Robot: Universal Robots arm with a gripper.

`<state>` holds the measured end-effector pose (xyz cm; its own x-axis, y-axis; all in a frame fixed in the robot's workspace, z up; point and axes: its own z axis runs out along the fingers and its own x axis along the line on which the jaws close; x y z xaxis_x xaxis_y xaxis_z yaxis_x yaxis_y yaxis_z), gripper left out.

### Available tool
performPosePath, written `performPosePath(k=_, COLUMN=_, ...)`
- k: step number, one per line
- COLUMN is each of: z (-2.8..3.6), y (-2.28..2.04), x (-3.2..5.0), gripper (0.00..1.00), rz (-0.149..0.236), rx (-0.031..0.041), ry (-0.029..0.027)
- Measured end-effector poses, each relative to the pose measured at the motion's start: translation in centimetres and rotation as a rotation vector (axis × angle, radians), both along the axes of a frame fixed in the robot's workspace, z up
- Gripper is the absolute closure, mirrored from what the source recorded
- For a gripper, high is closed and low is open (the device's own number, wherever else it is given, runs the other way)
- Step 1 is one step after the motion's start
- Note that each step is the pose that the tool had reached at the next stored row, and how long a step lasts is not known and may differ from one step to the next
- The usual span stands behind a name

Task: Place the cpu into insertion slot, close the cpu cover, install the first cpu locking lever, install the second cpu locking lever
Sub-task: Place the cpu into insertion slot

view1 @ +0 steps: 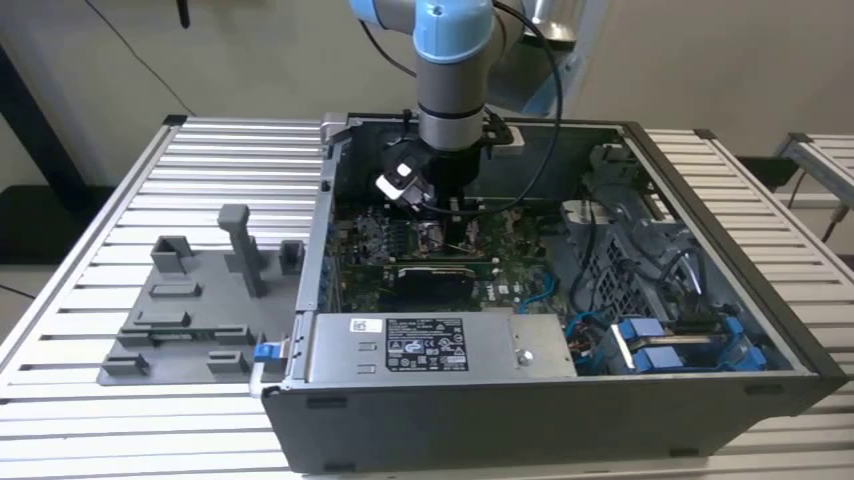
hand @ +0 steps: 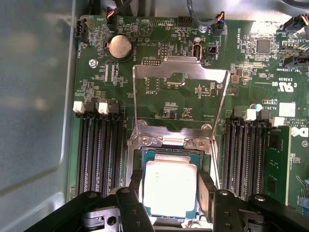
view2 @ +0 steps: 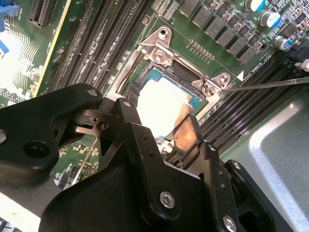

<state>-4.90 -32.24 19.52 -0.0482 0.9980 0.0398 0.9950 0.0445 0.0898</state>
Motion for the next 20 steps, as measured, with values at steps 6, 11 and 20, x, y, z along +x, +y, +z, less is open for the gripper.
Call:
performPosePath(k=6, z=0.02, y=-0.03, x=-0.01, gripper=0.46, rz=0.009, rx=0.0022, ry=0.0005)
performPosePath(k=11, z=0.00, y=-0.07, x=-0.01, gripper=0.46, rz=0.009, rx=0.0029, ry=0.0000)
performPosePath(k=20, z=-0.06, y=-0.09, x=-0.08, gripper=0.46, rz=0.011, rx=0.0040, ry=-0.0010)
